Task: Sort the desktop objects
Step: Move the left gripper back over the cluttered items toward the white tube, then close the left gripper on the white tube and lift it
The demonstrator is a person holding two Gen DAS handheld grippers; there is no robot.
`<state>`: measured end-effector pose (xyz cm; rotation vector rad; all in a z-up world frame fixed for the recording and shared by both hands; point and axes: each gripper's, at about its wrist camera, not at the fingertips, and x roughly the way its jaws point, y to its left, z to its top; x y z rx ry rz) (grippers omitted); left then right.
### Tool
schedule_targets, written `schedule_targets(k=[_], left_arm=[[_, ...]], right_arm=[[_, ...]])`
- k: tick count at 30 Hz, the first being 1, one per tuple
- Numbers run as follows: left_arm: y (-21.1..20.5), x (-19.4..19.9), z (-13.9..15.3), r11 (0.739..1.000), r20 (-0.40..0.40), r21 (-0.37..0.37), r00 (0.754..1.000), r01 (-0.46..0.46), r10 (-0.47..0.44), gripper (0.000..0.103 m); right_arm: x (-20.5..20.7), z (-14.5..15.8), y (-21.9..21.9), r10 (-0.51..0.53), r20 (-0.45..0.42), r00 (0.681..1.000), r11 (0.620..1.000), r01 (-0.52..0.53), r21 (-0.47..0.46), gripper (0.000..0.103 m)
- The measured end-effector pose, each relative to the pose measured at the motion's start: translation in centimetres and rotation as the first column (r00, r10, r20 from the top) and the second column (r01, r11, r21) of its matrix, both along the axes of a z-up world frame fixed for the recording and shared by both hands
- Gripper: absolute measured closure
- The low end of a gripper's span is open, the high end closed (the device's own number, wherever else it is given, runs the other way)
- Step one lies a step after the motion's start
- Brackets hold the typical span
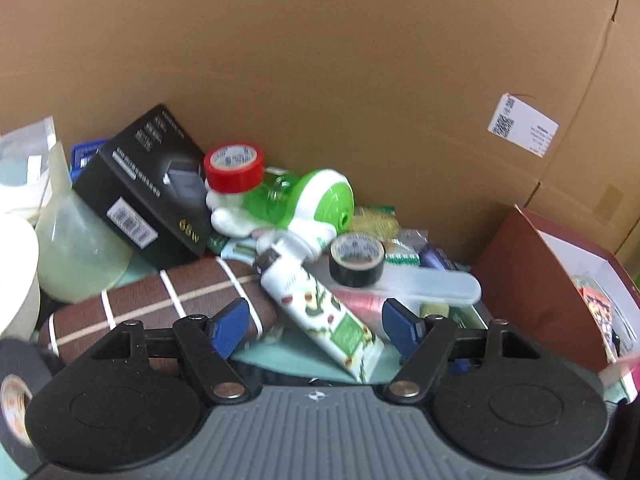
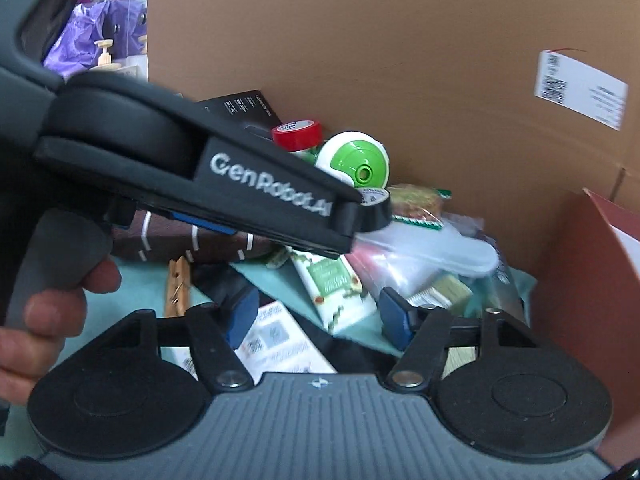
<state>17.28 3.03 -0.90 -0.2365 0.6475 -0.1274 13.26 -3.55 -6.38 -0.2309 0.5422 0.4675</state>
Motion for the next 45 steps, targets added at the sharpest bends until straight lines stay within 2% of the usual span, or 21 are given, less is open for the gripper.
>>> schedule_targets(k=[11, 13, 14, 16, 17, 18, 21, 27, 30, 31, 32, 39, 41, 45], left_arm=[[0.3, 2.0, -0.2, 1.000, 0.021, 0.015, 1.000, 0.013, -0.013, 0.030], [0.5, 1.5, -0.2, 1.000, 0.022, 0.021, 1.000, 0.017, -0.017, 0.033], [0.5, 1.2, -0.2, 1.000, 0.019, 0.017, 1.000, 0.025, -0.025, 0.034], [0.8, 0.7, -0.2, 0.999, 0.001, -0.006, 0.999, 0.044, -0.044, 0.038], [0.8, 0.5, -0.3, 0.998, -0.013, -0.022, 0.999, 0.051, -0.051, 0.042], [0.9, 0.1, -0.4, 0.998, -0.031, -0.041, 0.998, 0.055, -0.056, 0.043], [0.9, -1.3, -0.9, 0.996, -0.063, -0.068, 0.996, 0.053, -0.057, 0.043], [-0.3, -1.8, -1.7, 0.995, -0.101, -0.079, 0.993, 0.055, -0.063, 0.043], [-1.2, -1.0, -2.1, 0.998, -0.121, -0.042, 0.991, 0.056, -0.060, 0.043], [-1.3, -0.7, -2.3, 0.998, -0.131, -0.033, 0.989, 0.060, -0.063, 0.047], [-1.4, -0.4, -2.6, 0.998, -0.151, -0.033, 0.986, 0.060, -0.064, 0.061], [-1.4, 0.4, -2.5, 0.998, -0.165, -0.025, 0.985, 0.055, -0.059, 0.064], [-1.5, 0.3, -2.2, 0.997, -0.174, -0.032, 0.982, 0.066, -0.070, 0.072], [-1.9, -1.0, -1.0, 0.996, -0.144, -0.038, 0.986, 0.075, -0.080, 0.076]], right_arm=[[3.0, -1.4, 1.9, 0.051, -0.012, 0.999, 0.998, -0.052, -0.044, 0.045], [3.0, -1.3, 1.7, 0.042, -0.013, 0.999, 0.998, -0.043, -0.049, 0.061], [2.8, -1.3, 1.6, 0.033, -0.005, 0.999, 0.997, -0.033, -0.065, 0.073], [2.5, -1.0, 0.9, 0.021, -0.021, 1.000, 0.998, -0.022, -0.055, 0.079], [2.4, -0.8, 0.5, 0.013, -0.036, 0.999, 0.999, -0.015, -0.040, 0.086], [2.2, -0.7, 0.1, 0.005, -0.046, 0.999, 1.000, -0.007, -0.030, 0.090], [1.2, -0.5, -0.8, -0.011, -0.070, 0.997, 1.000, 0.010, -0.011, 0.094], [-1.3, 0.4, -2.6, -0.002, -0.124, 0.992, 0.998, 0.009, 0.059, 0.098], [-1.9, 0.1, -2.4, 0.006, -0.122, 0.992, 0.998, 0.001, 0.056, 0.098], [-1.9, 0.2, -2.5, 0.005, -0.121, 0.993, 0.999, 0.001, 0.050, 0.097], [-1.8, 0.5, -2.9, 0.005, -0.123, 0.992, 0.999, 0.001, 0.046, 0.096], [-1.0, -0.2, -2.4, -0.014, -0.126, 0.992, 0.998, 0.022, 0.063, 0.094], [-0.9, -0.2, -2.3, -0.016, -0.133, 0.991, 0.998, 0.024, 0.060, 0.093], [-2.0, 0.4, -1.8, 0.005, -0.096, 0.995, 0.999, -0.002, 0.034, 0.096]])
